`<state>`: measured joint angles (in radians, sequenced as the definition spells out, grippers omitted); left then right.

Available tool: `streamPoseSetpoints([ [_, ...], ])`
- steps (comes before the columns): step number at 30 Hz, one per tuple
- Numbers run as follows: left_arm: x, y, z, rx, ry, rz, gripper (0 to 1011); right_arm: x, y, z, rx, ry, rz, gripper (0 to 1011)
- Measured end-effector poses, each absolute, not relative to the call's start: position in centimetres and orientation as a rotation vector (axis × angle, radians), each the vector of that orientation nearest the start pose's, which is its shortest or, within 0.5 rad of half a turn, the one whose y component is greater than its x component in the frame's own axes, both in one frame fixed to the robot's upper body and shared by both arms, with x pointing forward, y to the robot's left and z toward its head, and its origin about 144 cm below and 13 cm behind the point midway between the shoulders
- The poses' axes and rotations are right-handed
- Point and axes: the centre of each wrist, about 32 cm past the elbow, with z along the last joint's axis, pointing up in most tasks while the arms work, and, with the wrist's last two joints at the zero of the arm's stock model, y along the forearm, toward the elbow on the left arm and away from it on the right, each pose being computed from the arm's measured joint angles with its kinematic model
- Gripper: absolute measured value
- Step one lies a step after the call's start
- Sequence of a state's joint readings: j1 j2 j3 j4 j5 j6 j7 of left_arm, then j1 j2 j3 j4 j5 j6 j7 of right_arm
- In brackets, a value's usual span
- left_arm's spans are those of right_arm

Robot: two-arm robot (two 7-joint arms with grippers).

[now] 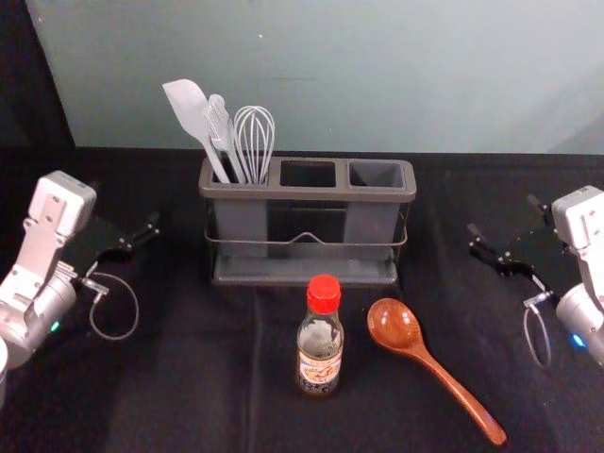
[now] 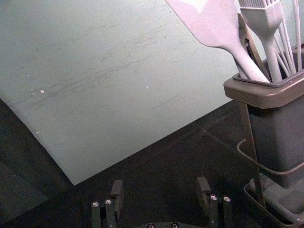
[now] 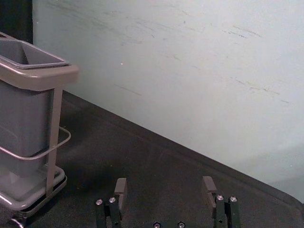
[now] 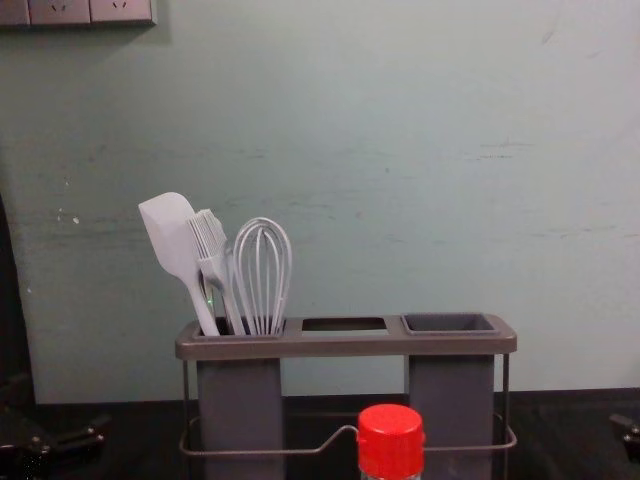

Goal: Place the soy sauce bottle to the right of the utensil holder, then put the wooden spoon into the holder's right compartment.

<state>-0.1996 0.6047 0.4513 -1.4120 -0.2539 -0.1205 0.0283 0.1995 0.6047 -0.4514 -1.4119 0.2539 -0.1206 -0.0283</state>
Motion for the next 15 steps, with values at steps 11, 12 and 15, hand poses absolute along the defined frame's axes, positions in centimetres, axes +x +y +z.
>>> streamPoseSetpoints([
  [11,48.86,30.97,113.98,0.304,-0.285,1.248,1005,48.86,-30.97,113.98,-0.304,-0.285,-1.248,1004],
  [12,48.86,30.97,113.98,0.304,-0.285,1.248,1005,48.86,-30.97,113.98,-0.304,-0.285,-1.248,1004],
  [15,48.86,30.97,113.98,0.304,-0.285,1.248,1005,48.86,-30.97,113.98,-0.304,-0.285,-1.248,1004],
])
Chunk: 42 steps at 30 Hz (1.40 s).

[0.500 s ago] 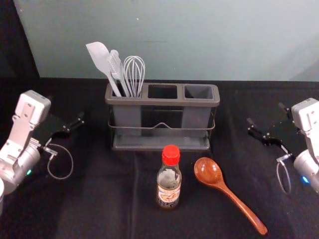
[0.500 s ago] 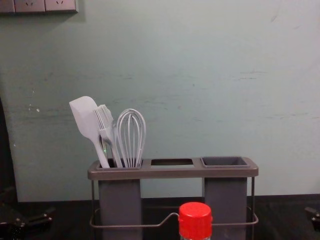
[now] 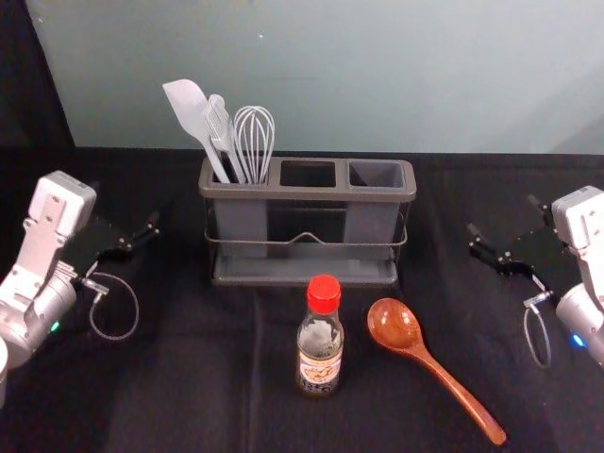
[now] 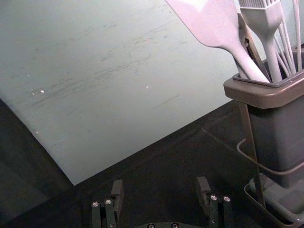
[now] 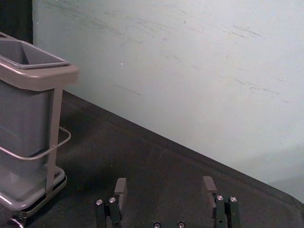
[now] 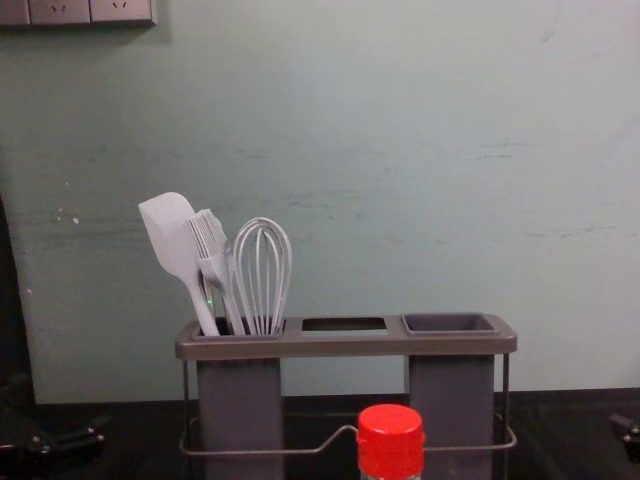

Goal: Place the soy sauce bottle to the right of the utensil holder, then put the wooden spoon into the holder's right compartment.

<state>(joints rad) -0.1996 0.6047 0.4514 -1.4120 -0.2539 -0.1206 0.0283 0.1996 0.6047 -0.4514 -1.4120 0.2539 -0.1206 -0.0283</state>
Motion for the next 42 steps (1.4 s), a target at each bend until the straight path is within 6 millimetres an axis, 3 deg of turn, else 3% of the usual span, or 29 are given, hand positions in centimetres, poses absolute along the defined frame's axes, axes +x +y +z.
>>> streamPoseSetpoints([
  [42,48.86,30.97,113.98,0.304,-0.285,1.248,1005,48.87,-30.97,113.98,-0.304,-0.285,-1.248,1004],
])
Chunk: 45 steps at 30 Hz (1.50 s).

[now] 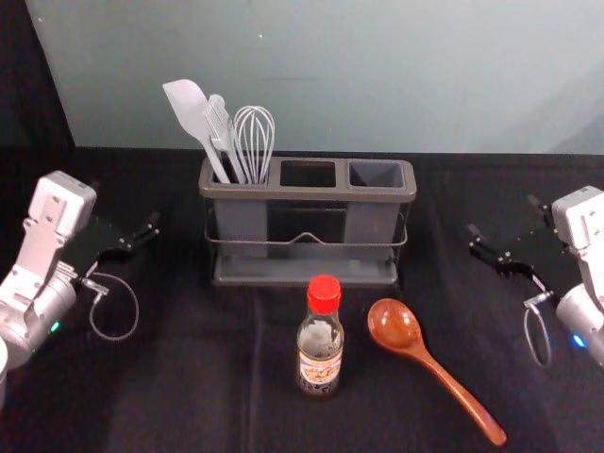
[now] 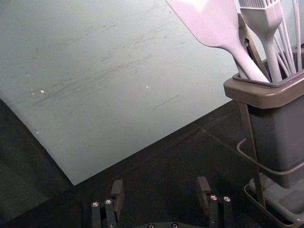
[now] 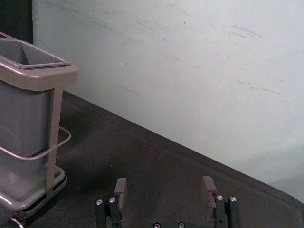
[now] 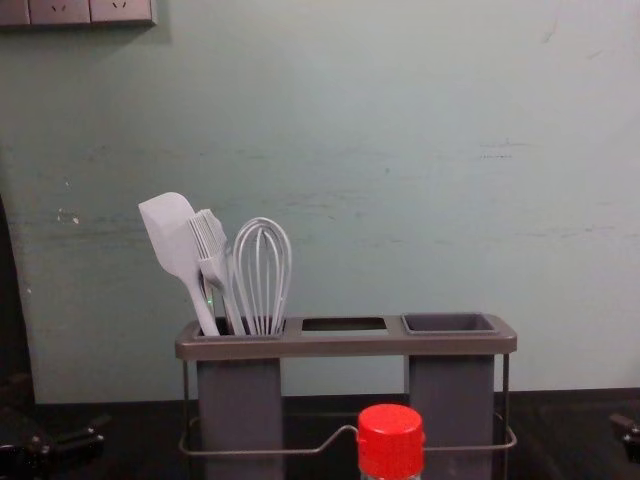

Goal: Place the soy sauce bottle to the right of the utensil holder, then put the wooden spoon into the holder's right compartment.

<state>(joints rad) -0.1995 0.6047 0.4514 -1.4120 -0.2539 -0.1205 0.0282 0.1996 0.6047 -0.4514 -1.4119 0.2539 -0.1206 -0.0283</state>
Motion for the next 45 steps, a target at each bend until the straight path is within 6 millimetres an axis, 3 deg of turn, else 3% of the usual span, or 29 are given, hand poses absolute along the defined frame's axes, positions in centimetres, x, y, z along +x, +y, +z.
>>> streamPoseSetpoints([
  [12,48.9,31.0,114.0,0.304,-0.285,1.248,1005,46.1,-32.8,116.3,-0.205,-0.276,-1.194,1004],
  [24,48.9,31.0,114.0,0.304,-0.285,1.248,1005,43.3,-34.2,118.2,-0.059,-0.213,-0.859,1004],
  [33,48.9,31.0,114.0,0.304,-0.285,1.248,1005,42.9,-33.5,118.4,-0.036,-0.170,-0.650,1004],
  [45,48.9,31.0,114.0,0.304,-0.285,1.248,1005,44.4,-30.7,118.7,-0.067,-0.069,-0.513,1004],
])
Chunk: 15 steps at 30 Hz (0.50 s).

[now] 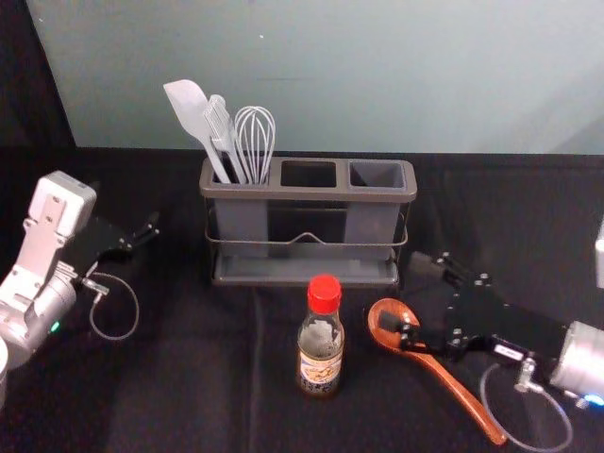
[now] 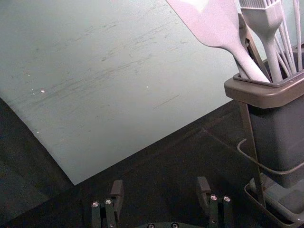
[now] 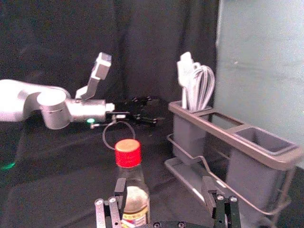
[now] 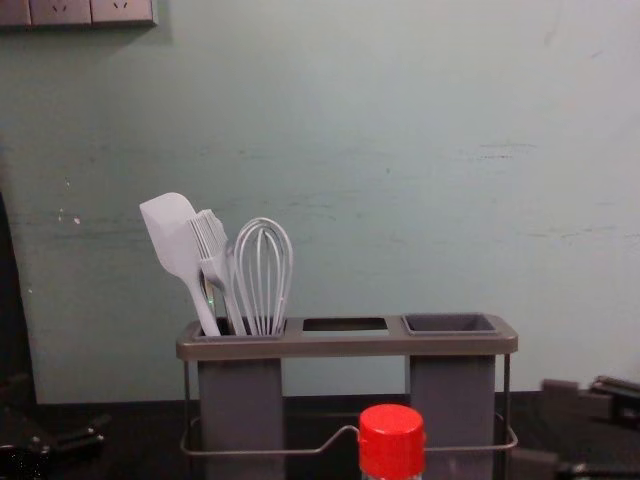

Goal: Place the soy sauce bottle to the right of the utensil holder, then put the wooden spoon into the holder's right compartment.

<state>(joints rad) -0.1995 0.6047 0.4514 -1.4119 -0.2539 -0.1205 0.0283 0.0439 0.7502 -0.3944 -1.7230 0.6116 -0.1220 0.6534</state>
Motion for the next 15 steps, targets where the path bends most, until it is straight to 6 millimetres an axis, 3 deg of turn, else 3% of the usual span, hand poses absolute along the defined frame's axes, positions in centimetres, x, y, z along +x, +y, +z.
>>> streamPoseSetpoints([
  [15,48.9,31.0,114.0,0.304,-0.285,1.248,1005,46.1,-27.0,119.6,-0.108,-0.076,-0.422,1004],
])
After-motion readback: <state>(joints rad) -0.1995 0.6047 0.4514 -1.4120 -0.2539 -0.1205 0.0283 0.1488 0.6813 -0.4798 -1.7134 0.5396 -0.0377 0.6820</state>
